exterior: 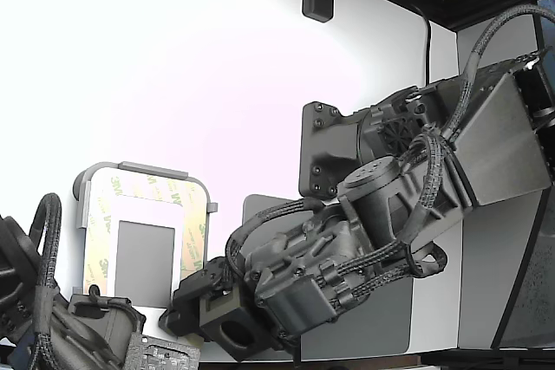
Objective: Peel off protective film from adhesive tape.
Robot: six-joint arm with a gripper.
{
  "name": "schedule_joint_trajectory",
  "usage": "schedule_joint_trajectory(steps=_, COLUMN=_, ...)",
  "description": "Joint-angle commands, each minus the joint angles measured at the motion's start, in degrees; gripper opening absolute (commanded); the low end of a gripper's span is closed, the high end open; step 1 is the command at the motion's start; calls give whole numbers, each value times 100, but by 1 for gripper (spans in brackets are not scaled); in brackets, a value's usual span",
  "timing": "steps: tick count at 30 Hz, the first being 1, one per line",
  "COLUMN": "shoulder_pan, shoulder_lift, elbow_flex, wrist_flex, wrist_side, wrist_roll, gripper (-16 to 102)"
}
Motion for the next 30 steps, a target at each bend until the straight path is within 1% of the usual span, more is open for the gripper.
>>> schedule_joint_trajectory(steps=1, shoulder_pan=-114, shoulder_lift=97, elbow_flex=0, wrist_flex=18, wrist_side=26, wrist_roll=-18, gripper=-10)
schedule_joint_trajectory(steps=6, shoulder_pan=-123, shoulder_lift=114, elbow_flex=-123, wrist_flex=176, wrist_side=53, wrist_roll=-26, gripper=-10)
schedule_joint_trajectory(steps=10, shoulder_pan=-220, shoulder_lift=299, elbow_flex=-352, wrist_flex=633, wrist_side=79, wrist_roll=-35, gripper=-9)
schedule_joint_trajectory(steps=12, shoulder_pan=-299, shoulder_lift=483, elbow_flex=-439, wrist_flex=879, wrist_side=105, wrist_roll=26, gripper=-5)
schedule_joint_trajectory(steps=13, shoulder_pan=-352, shoulder_lift=580, elbow_flex=-483, wrist_flex=1020, wrist_side=114, wrist_roll=35, gripper=-1)
schedule_joint_trajectory(steps=14, shoulder_pan=-413, shoulder_lift=694, elbow_flex=-510, wrist_flex=1143, wrist_side=132, wrist_roll=35, gripper=7)
schedule_joint_trajectory(steps=15, shoulder_pan=-475, shoulder_lift=809, elbow_flex=-519, wrist_flex=1248, wrist_side=158, wrist_roll=35, gripper=20)
schedule_joint_trajectory(steps=16, shoulder_pan=-554, shoulder_lift=940, elbow_flex=-519, wrist_flex=1345, wrist_side=167, wrist_roll=26, gripper=54)
schedule_joint_trajectory(steps=17, shoulder_pan=-633, shoulder_lift=1081, elbow_flex=-510, wrist_flex=1415, wrist_side=141, wrist_roll=18, gripper=95)
schedule_joint_trajectory(steps=19, shoulder_pan=-729, shoulder_lift=1406, elbow_flex=-475, wrist_flex=1591, wrist_side=158, wrist_roll=114, gripper=96)
schedule_joint_trajectory(steps=20, shoulder_pan=-729, shoulder_lift=1600, elbow_flex=-457, wrist_flex=1775, wrist_side=272, wrist_roll=272, gripper=98)
schedule_joint_trajectory(steps=22, shoulder_pan=-729, shoulder_lift=2048, elbow_flex=-360, wrist_flex=2092, wrist_side=404, wrist_roll=642, gripper=98)
schedule_joint_trajectory(steps=27, shoulder_pan=-791, shoulder_lift=3120, elbow_flex=123, wrist_flex=2232, wrist_side=562, wrist_roll=1222, gripper=98)
schedule_joint_trajectory(steps=28, shoulder_pan=-791, shoulder_lift=3366, elbow_flex=202, wrist_flex=2347, wrist_side=694, wrist_roll=1468, gripper=99)
schedule_joint_trajectory(steps=30, shoulder_pan=-791, shoulder_lift=4025, elbow_flex=492, wrist_flex=2602, wrist_side=940, wrist_roll=1890, gripper=97)
